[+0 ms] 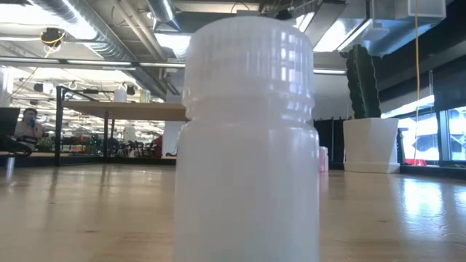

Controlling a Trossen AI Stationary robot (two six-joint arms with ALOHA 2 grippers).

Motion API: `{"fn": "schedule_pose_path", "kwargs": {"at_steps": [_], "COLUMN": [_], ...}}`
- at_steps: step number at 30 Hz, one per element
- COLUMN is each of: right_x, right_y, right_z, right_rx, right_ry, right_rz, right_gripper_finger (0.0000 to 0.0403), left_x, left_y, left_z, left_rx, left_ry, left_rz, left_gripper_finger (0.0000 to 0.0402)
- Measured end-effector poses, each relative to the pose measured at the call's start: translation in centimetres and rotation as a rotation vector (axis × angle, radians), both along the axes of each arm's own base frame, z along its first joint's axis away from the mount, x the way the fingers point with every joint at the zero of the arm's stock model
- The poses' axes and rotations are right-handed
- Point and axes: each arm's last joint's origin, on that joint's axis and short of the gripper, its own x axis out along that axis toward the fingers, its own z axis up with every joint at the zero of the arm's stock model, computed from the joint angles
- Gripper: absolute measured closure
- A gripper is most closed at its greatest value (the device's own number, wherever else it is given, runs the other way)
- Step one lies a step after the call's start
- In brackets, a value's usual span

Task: Pick and place medicine bottles onto shelf by color
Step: Put the left yellow pill bottle on the shelf and align it with the other yellow pill bottle

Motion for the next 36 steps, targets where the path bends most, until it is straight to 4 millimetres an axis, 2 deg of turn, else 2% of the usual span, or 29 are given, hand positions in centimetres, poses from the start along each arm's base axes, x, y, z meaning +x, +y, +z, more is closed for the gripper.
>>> {"fn": "schedule_pose_path", "kwargs": {"at_steps": [9,16,30,36], "right_x": [0.0,0.0,0.0,0.0], "right_y": [0.0,0.0,0.0,0.0], "right_z": [0.0,-0.01,0.0,0.0], "right_rx": [-0.001,-0.004,-0.001,-0.001], "right_ry": [0.001,0.002,0.001,0.001], "right_rz": [0.001,0.003,0.0,0.0], "right_gripper_finger": [0.0214,0.0215,0.0215,0.0215], "left_x": [0.11,0.18,0.16,0.16], "left_y": [-0.65,-0.84,-0.77,-0.77], "left_z": [-1.14,-1.06,-1.07,-1.07], "left_rx": [0.001,-0.049,-0.042,-0.041], "left_ry": [0.035,0.047,0.049,0.048], "left_rz": [0.019,0.109,0.11,0.107], "left_gripper_finger": [0.01,0.01,0.0101,0.0123]}}
